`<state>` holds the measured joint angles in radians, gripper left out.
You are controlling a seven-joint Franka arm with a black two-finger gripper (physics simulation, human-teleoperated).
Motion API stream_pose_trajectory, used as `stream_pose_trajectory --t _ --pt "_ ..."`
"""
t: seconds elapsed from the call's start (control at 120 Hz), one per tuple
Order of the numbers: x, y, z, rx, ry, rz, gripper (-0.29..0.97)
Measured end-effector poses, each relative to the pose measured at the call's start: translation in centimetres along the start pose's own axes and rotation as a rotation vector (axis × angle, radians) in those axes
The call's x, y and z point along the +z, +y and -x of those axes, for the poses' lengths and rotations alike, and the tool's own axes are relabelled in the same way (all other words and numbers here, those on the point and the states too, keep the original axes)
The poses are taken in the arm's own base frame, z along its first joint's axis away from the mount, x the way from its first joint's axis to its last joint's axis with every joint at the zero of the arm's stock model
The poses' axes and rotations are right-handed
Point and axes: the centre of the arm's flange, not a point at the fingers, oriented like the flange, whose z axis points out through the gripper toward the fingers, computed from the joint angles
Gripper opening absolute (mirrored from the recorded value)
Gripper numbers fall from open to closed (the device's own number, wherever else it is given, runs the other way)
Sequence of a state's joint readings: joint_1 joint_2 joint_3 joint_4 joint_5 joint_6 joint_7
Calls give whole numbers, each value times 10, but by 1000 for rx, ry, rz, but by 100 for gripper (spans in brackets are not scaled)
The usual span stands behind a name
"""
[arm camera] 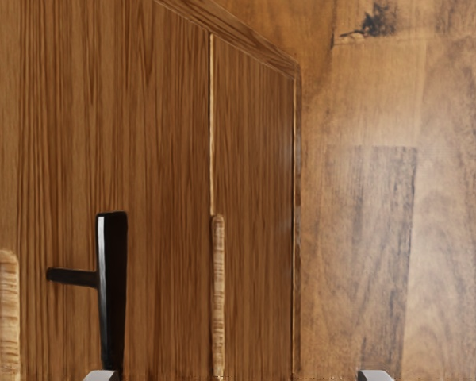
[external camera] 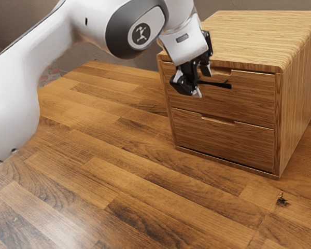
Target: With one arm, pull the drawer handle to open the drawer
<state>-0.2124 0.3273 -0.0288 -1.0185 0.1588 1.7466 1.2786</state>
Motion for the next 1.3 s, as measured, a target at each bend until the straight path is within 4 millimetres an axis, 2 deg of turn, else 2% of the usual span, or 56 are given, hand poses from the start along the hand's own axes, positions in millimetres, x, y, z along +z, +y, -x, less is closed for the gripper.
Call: stream_pose_trajectory --t 0.075,0.167,0.242,0.45,0.658,0.917,1.083,1.3 --pt "0 -1 5 -7 -7 3 35" --pt "-13 -5 2 -7 2 -26 35" --pt "-10 -7 -2 -2 8 -36 35" --pt "16 -13 -9 5 11 -31 35" --pt "45 -17 2 -12 -14 -6 35" --pt "63 -17 11 -25 -37 17 38" --pt "61 -17 19 -37 -52 15 36" --pt "58 -14 18 -35 -54 16 34"
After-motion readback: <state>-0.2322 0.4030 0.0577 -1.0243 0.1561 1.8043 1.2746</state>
